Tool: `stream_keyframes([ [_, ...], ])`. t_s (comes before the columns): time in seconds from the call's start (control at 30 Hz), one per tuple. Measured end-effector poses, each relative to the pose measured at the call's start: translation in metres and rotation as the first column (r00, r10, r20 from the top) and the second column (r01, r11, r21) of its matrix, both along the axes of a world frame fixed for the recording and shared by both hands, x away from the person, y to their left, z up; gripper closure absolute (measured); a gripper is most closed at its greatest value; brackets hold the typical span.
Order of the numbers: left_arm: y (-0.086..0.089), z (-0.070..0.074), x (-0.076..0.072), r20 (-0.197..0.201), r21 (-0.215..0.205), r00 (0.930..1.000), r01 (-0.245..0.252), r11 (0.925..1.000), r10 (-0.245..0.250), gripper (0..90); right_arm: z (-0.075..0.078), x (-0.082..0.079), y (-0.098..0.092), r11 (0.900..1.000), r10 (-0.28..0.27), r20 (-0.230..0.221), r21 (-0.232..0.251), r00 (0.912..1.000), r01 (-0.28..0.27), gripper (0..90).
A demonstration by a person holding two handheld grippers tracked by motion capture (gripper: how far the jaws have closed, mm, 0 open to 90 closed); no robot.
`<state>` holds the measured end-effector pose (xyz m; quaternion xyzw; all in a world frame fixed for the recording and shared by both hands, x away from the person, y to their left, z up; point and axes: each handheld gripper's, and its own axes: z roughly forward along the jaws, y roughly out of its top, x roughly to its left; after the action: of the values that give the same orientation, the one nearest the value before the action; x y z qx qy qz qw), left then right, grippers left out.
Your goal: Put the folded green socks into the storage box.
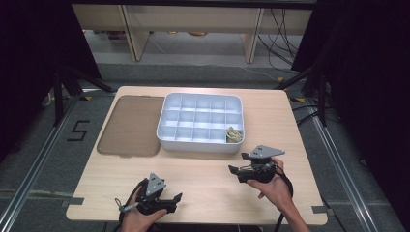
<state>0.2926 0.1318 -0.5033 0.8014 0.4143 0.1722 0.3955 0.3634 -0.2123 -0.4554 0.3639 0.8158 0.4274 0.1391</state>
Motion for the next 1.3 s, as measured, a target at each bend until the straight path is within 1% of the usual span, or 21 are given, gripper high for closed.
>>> stream_keyframes([
  [0.03,0.0,0.0,0.0,0.0,0.0,1.0,0.0,1.0,0.0,20.3,0.0,0.0,0.0,1.0,0.0,0.0,0.0,1.0,0.0,29.6],
  [0.07,0.0,0.0,0.0,-0.001,-0.009,1.0,-0.004,1.0,0.004,20.3,0.0,0.002,-0.002,1.0,0.014,0.037,-0.012,0.9992,-0.013,29.5],
  [0.1,0.0,0.001,-0.001,-0.006,-0.005,1.0,0.006,1.0,-0.006,20.3,-0.001,-0.001,0.0,1.0,0.0,0.013,0.003,0.9999,0.0,29.4],
  [0.17,0.0,0.0,-0.001,-0.011,-0.013,0.9999,0.005,0.9999,-0.005,20.2,-0.001,-0.002,-0.001,1.0,0.006,0.012,-0.004,0.9999,-0.006,29.1],
  [0.23,-0.001,-0.001,-0.001,-0.012,-0.022,0.9999,-0.003,0.9997,0.003,20.0,-0.003,-0.004,-0.001,1.0,0.005,0.006,0.017,1.0,-0.005,29.1],
  [0.37,0.0,0.0,-0.001,-0.014,-0.022,0.9999,-0.003,0.9998,0.002,19.8,-0.005,-0.007,-0.001,1.0,0.014,0.005,0.003,0.9999,-0.014,28.4],
  [0.4,0.0,0.0,-0.001,-0.009,-0.02,1.0,-0.005,0.9998,0.005,19.7,-0.006,-0.009,-0.001,1.0,0.01,-0.015,0.005,0.9998,-0.01,27.6],
  [0.43,0.0,0.0,-0.001,-0.009,-0.02,1.0,-0.005,0.9998,0.005,19.6,-0.006,-0.009,-0.001,1.0,0.01,-0.015,0.005,0.9998,-0.01,27.6],
  [0.47,0.001,0.001,0.0,-0.005,-0.005,1.0,0.005,1.0,-0.005,19.6,-0.008,-0.007,-0.002,0.999,0.033,0.007,0.001,0.9994,-0.033,27.2],
  [0.5,0.0,0.0,0.0,-0.004,-0.01,1.0,0.002,0.9999,-0.002,19.6,-0.008,-0.01,-0.001,1.0,0.01,-0.01,0.0,0.9999,-0.01,26.9],
  [0.6,0.0,0.001,-0.001,-0.004,-0.006,1.0,0.004,1.0,-0.004,19.4,-0.011,-0.012,-0.002,1.0,0.009,-0.018,0.002,0.9998,-0.009,26.4],
  [0.63,0.0,0.0,-0.001,-0.005,-0.011,1.0,0.001,0.9999,-0.001,19.4,-0.013,-0.012,-0.002,1.0,0.026,0.003,-0.001,0.9997,-0.026,26.2],
  [0.67,-0.001,0.0,-0.001,-0.008,-0.026,0.9999,-0.009,0.9996,0.009,19.4,-0.013,-0.013,-0.003,1.0,0.027,-0.003,0.001,0.9996,-0.027,25.8],
  [0.8,-0.001,0.0,0.0,-0.001,-0.009,1.0,-0.005,0.9999,0.005,19.4,-0.015,-0.016,-0.003,1.0,0.019,-0.005,0.001,0.9998,-0.019,24.2],
  [1.0,-0.001,0.0,-0.001,-0.008,-0.016,1.0,0.004,0.9999,-0.004,19.3,-0.018,-0.018,-0.005,1.0,0.023,-0.01,0.004,0.9997,-0.023,22.2],
  [1.03,-0.001,0.0,-0.001,-0.006,-0.021,1.0,-0.001,0.9998,0.0,19.2,-0.019,-0.02,-0.004,1.0,0.01,-0.023,0.02,0.9997,-0.01,22.0],
  [1.07,-0.001,0.0,-0.001,-0.006,-0.021,1.0,-0.001,0.9998,0.0,19.2,-0.021,-0.019,-0.006,1.0,0.025,-0.005,0.013,0.9997,-0.025,21.6],
  [1.17,-0.001,0.0,-0.001,-0.006,-0.02,1.0,-0.001,0.9998,0.001,19.2,-0.021,-0.019,-0.007,1.0,0.026,-0.001,0.007,0.9997,-0.026,21.5],
  [1.2,-0.001,0.0,-0.001,-0.006,-0.02,1.0,-0.001,0.9998,0.001,19.2,-0.021,-0.02,-0.008,1.0,0.025,-0.004,0.008,0.9997,-0.025,21.5],
  [1.23,-0.001,0.0,-0.001,-0.006,-0.021,1.0,-0.002,0.9998,0.002,19.2,-0.022,-0.024,-0.006,1.0,0.003,-0.03,0.03,0.9995,-0.002,21.5],
  [1.3,-0.002,0.0,-0.001,-0.005,-0.022,1.0,0.002,0.9997,-0.002,19.2,-0.022,-0.026,-0.007,1.0,0.004,-0.035,0.029,0.9994,-0.003,21.5],
])
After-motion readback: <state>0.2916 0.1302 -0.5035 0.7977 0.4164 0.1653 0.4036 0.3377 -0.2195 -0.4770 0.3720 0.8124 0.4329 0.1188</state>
